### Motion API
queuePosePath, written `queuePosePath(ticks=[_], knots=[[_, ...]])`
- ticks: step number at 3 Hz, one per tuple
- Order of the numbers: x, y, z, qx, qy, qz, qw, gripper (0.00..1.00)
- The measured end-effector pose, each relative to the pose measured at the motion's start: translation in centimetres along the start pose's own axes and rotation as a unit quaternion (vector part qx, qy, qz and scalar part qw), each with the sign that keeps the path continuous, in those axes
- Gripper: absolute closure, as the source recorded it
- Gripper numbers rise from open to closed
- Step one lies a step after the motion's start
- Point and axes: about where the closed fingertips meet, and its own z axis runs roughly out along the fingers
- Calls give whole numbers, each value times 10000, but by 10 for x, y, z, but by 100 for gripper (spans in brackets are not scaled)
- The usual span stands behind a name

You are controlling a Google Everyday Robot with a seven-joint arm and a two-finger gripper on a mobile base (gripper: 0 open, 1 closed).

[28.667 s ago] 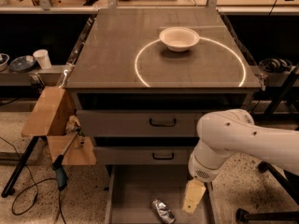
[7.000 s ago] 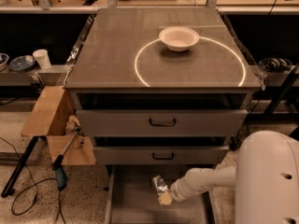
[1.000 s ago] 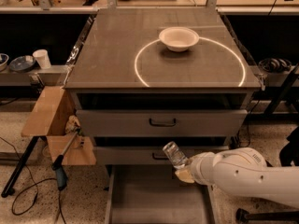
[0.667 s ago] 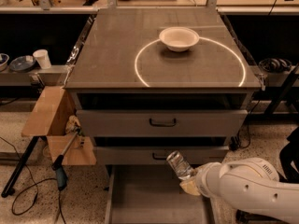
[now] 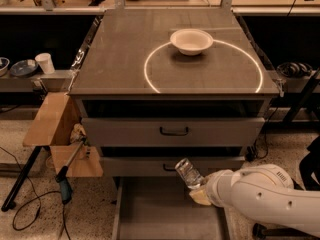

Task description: Pick redbull can from bottom drawer and place on counter

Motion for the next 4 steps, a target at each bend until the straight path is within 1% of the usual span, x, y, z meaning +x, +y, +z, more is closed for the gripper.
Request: queuePosePath(ticks=[1, 2, 3, 4], knots=[[-32, -11, -7, 116, -235, -132, 9996, 100], [-73, -19, -14, 208, -570, -352, 9975, 100], [-105, -35, -26, 319, -894, -477, 9943, 100], [-106, -36, -28, 330, -908, -490, 9941, 100]])
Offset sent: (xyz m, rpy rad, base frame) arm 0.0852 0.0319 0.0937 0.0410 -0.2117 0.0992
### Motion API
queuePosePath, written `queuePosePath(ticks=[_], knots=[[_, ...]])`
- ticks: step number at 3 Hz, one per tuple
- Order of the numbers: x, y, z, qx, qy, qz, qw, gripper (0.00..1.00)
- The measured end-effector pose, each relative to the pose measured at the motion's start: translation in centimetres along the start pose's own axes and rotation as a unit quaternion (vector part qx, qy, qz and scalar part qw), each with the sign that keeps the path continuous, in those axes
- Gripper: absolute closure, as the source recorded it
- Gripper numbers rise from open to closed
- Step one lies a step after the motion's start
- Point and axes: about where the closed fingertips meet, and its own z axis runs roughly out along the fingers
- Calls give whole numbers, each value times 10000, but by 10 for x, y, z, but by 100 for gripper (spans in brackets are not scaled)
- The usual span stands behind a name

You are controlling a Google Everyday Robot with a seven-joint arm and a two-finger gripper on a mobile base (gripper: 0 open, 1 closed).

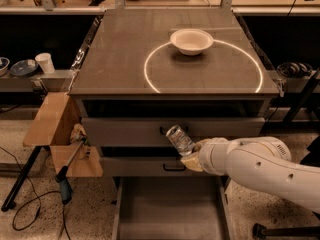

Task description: Pick redbull can from bottom drawer and place on counter

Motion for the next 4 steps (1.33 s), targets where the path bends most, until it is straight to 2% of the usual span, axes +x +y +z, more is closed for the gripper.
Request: queuePosePath(ticks=[2, 3, 4], knots=[[-8, 16, -1, -186, -40, -122, 9997, 100], [-29, 16, -9, -254, -311, -114, 9991, 100], [-38, 7, -19, -390, -500, -101, 9979, 100]])
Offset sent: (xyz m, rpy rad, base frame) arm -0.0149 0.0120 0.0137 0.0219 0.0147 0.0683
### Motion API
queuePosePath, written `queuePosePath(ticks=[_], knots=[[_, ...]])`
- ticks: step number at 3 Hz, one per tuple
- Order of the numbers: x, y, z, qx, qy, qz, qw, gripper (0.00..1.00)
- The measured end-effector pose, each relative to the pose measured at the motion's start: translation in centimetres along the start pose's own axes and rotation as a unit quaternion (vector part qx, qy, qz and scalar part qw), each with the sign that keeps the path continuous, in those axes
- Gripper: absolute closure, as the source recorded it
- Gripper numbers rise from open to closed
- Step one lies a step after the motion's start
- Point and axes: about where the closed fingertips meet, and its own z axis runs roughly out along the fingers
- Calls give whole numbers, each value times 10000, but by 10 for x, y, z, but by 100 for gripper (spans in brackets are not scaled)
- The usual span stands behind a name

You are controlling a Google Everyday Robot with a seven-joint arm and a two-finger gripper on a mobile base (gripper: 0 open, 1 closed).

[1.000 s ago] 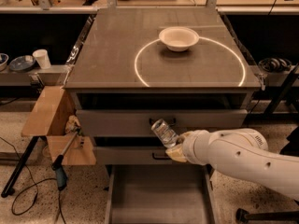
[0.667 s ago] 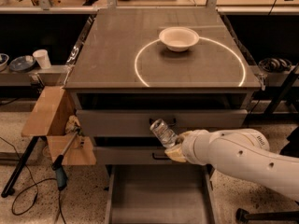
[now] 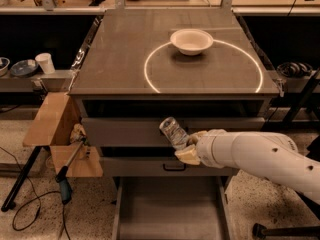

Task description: Pick redbull can from bottom drawer and place on counter

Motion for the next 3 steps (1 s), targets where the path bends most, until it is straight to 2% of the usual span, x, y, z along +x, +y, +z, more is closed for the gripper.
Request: queuePosePath(ticks=[1, 2, 3], knots=[[1, -16, -15, -234, -160, 39, 9996, 100], [6, -32, -61, -239, -205, -51, 9995, 100], [6, -32, -61, -240, -206, -53, 9995, 100]])
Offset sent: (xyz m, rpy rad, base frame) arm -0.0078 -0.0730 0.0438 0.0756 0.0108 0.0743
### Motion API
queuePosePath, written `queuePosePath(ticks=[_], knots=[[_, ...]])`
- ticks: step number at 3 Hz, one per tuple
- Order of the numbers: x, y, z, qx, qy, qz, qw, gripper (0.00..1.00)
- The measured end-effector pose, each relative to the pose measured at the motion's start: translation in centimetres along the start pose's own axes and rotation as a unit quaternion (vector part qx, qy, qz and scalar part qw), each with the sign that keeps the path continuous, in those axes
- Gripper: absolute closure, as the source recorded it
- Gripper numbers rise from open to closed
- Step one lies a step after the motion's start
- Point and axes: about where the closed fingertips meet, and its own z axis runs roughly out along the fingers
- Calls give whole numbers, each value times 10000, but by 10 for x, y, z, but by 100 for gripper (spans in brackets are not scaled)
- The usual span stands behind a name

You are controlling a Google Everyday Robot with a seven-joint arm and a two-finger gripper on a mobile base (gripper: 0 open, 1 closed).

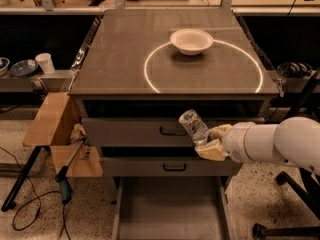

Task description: Pick redbull can from bottom drawer and place on counter

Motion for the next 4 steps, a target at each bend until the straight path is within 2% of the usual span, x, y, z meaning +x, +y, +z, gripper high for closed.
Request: queuePosePath(ticks=[1, 2, 3, 4], knots=[[0, 4, 2, -58, -12, -76, 10000, 100], [-12, 4, 4, -133, -63, -273, 9995, 100], [-46, 0, -1, -59, -339, -507, 9981, 100], [-46, 0, -1, -61, -338, -506, 9981, 100]])
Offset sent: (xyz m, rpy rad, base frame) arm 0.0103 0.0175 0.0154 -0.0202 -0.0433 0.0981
